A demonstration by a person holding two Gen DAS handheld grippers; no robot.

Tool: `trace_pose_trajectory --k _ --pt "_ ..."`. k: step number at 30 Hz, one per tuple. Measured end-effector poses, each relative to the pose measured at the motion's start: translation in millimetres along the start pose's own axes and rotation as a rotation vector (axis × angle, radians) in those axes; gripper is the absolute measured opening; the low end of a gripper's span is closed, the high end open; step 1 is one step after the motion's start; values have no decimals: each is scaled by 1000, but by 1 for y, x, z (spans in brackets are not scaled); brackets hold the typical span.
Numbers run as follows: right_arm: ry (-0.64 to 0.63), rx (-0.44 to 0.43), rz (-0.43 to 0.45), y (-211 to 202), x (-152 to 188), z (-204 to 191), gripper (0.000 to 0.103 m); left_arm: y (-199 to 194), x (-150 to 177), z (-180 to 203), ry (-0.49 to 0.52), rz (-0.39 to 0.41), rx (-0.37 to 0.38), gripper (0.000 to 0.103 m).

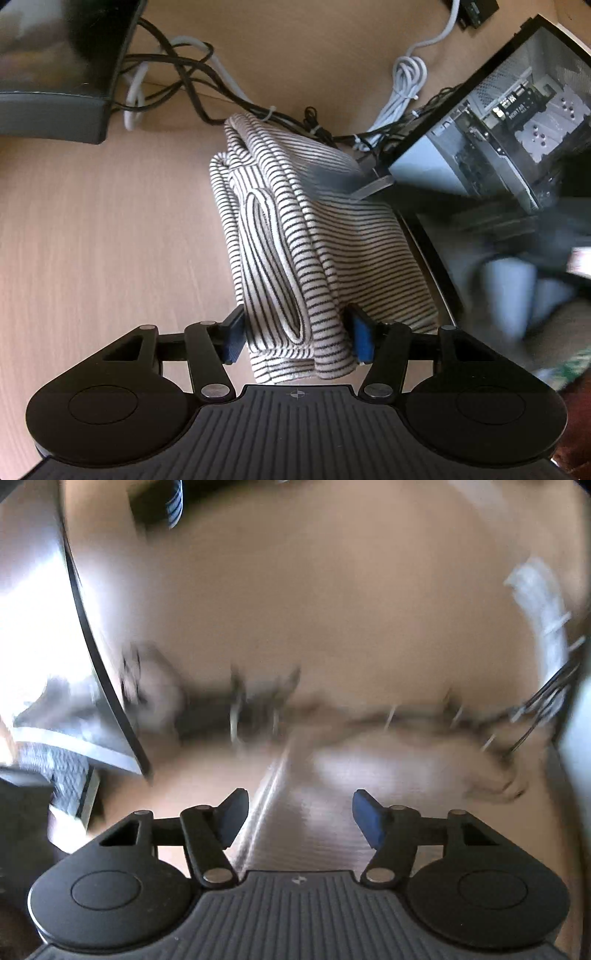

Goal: Fold clothes

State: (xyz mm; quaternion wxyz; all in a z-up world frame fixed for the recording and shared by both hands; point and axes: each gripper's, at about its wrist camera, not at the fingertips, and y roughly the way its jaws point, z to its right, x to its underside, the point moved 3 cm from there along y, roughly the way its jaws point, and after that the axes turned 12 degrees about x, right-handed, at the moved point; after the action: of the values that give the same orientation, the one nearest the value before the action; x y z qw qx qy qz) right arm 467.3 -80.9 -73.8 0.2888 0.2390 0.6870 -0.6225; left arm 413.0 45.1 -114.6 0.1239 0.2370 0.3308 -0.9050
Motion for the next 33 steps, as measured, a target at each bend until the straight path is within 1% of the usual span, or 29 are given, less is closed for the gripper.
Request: trace_pose_trajectory --k 1,2,4,5,6,7,8,9,10,12,15,17,18,19,20,21,22,23,24,26,27,29,30,31,33 --pt "-23 20 -20 12 4 -4 65 -4 0 0 -2 8 -9 61" --pt "-41 23 -9 12 4 -5 67 -9 0 0 5 12 -24 63" --pt "-67 28 13 10 3 -8 68 -20 1 2 25 18 -57 65" --pt "-36 16 28 -1 1 -3 68 -22 2 1 29 19 -64 65" --pt "-7 8 44 -12 0 2 71 -23 2 0 30 20 -68 65" --pt "16 24 66 -23 3 9 83 -25 3 -1 31 20 -71 65" --pt "43 44 86 -33 11 16 88 -26 3 -2 32 21 -75 64" --pt "71 65 107 -43 18 24 92 -25 4 -3 32 17 -76 64" --pt "104 81 119 -52 27 32 92 -22 4 -4 32 13 -75 64" --pt "219 70 66 -59 49 54 92 -18 4 -7 30 3 -75 64" --pt "364 30 -39 -51 77 77 92 -12 4 -11 29 -11 -73 66" --pt "437 -10 -79 -39 88 81 92 -12 4 -13 30 -18 -64 65" --pt "465 -29 -96 -34 92 82 85 -13 4 -13 32 -20 -63 65" --pt "454 -37 -90 -39 89 80 74 -14 3 -13 32 -22 -63 64" --pt "423 -28 -49 -49 80 74 70 -15 2 -13 38 -20 -65 62" --pt "389 -21 -9 -59 71 67 62 -16 1 -12 45 -16 -67 61" --pt "340 -23 29 -70 63 62 58 -16 -1 -11 51 -16 -73 61" --pt "293 -21 61 -79 56 57 57 -17 -2 -11 58 -16 -79 62" --pt "260 -2 64 -81 52 55 56 -16 -3 -11 62 -16 -87 62" --pt "246 43 26 -71 56 59 56 -15 -2 -12 69 -16 -104 64" --pt "270 54 -11 -63 63 64 53 -13 -2 -11 75 -17 -110 65" --pt "324 69 -78 -49 77 75 53 -10 -3 -9 98 -19 -125 65" --pt "363 47 -80 -51 81 80 53 -9 -3 -8 116 -19 -135 66" --pt "376 43 -82 -52 83 81 53 -8 -3 -6 135 -20 -146 66" --pt "365 51 -77 -56 82 78 53 -8 -5 -7 144 -14 -159 66"
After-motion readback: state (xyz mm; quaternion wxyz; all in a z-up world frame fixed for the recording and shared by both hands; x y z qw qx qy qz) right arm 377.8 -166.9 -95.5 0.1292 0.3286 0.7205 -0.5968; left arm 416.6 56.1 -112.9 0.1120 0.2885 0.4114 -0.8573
